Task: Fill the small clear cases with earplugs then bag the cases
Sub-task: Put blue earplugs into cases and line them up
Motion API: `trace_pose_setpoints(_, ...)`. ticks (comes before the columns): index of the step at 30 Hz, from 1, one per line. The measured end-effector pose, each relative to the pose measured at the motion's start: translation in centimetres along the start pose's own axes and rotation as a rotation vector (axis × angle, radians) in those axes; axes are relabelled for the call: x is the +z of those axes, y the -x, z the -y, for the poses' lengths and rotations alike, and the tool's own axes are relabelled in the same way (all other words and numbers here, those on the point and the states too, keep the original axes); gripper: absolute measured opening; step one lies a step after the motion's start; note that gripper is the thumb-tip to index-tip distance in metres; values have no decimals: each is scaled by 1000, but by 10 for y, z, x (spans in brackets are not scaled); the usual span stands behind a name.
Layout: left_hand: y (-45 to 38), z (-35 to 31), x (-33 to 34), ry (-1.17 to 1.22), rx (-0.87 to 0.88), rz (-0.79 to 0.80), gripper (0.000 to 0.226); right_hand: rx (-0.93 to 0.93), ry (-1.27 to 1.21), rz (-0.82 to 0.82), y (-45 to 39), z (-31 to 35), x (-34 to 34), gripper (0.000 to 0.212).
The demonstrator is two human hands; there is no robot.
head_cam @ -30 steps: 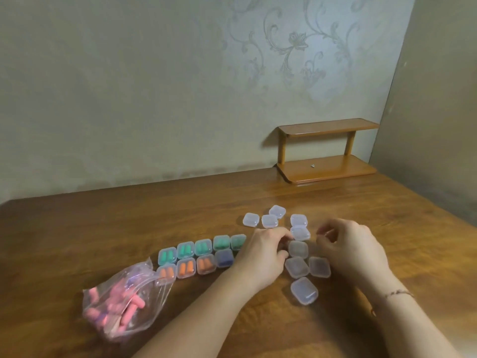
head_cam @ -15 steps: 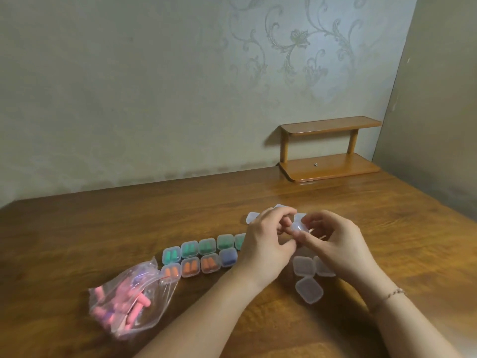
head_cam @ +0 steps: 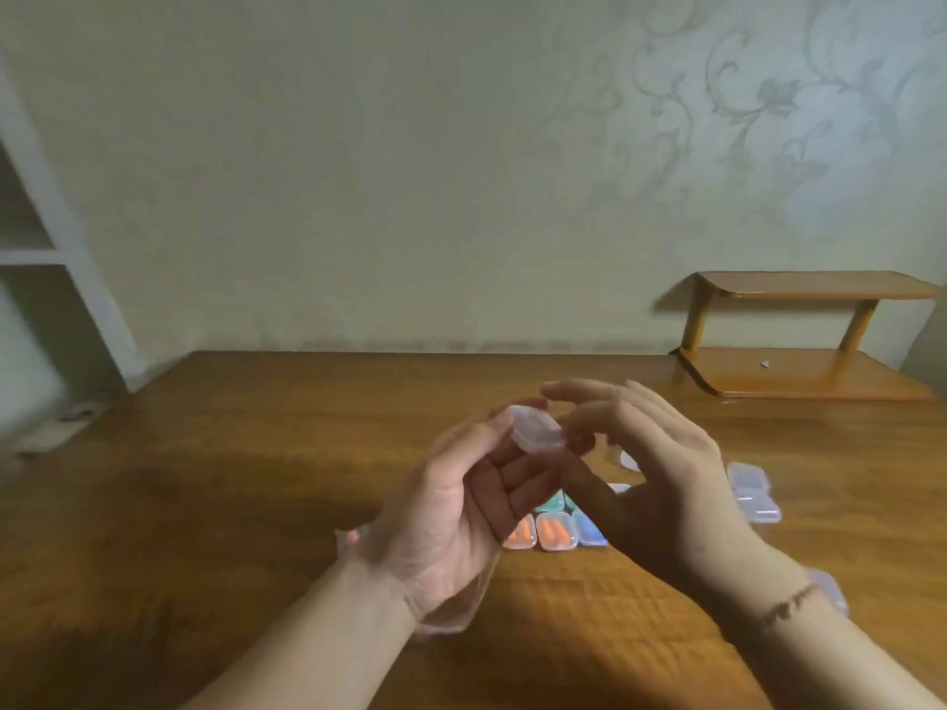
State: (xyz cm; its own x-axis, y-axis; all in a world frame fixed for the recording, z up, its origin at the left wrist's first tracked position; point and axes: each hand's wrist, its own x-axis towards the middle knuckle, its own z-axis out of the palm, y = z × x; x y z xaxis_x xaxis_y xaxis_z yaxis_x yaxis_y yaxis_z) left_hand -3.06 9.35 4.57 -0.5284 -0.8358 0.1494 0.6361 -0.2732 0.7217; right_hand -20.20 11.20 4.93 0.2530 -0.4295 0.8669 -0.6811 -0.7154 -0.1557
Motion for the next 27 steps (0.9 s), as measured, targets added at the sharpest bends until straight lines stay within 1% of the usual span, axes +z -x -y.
trace_pose_setpoints(2,9,-16,-13,22,78,17,41,-41,-11,-8,-12,9,25,12)
trace_pose_setpoints(4,16,-29,-28,-4,127,18,37,-44,-28,-8,-21,17,48,12)
trace_pose_setpoints(9,26,-43,-57,-60,185,-97,30,0,-102,-6,-29,25,88,15)
trace_pose_setpoints(12,27,-41,-68,-41,190,-137,32,-3,-95,19,-28,23,99,15)
trace_pose_setpoints(16,26,-41,-76,-61,173,-173,45,-10,-58,19,-28,21,104,16)
trace_pose_setpoints(20,26,-41,-79,-80,156,-172,47,-17,-12,1,-29,20,105,13)
trace_pose_setpoints(23,26,-40,-82,-51,136,-150,50,-11,-13,6,-29,19,103,13)
trace_pose_setpoints(25,26,-41,-83,-46,112,-109,48,58,-57,21,-29,20,102,13)
trace_pose_setpoints(27,27,-42,-82,-113,62,-30,41,216,-173,9,-31,20,102,11)
